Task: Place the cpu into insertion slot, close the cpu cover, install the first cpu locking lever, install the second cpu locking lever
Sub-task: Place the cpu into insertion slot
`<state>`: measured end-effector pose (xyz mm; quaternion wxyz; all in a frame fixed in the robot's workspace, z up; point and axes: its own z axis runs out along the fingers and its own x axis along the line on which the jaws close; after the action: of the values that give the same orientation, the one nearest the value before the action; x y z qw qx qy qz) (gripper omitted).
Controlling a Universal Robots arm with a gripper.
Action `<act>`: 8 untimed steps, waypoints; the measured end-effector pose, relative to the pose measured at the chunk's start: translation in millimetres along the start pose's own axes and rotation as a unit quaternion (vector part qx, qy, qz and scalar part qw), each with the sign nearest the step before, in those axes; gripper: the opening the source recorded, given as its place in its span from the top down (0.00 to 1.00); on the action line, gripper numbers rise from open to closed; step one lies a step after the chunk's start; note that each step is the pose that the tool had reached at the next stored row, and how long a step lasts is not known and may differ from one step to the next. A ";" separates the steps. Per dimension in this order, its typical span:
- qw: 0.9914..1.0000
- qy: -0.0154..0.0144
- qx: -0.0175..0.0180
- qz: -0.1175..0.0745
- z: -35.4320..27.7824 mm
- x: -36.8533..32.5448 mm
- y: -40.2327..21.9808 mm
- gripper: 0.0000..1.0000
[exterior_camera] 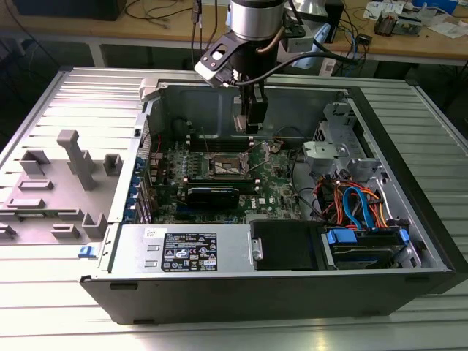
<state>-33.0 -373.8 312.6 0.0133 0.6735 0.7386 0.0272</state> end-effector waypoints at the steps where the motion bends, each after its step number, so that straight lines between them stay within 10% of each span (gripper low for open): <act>1: 1.000 0.000 0.000 0.000 0.0 0.0 0.0 0.46; 8: 1.000 0.000 0.000 0.000 3.6 -2.0 -0.4 0.46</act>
<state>-33.0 -375.7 308.9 0.0132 0.6735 0.7386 0.0273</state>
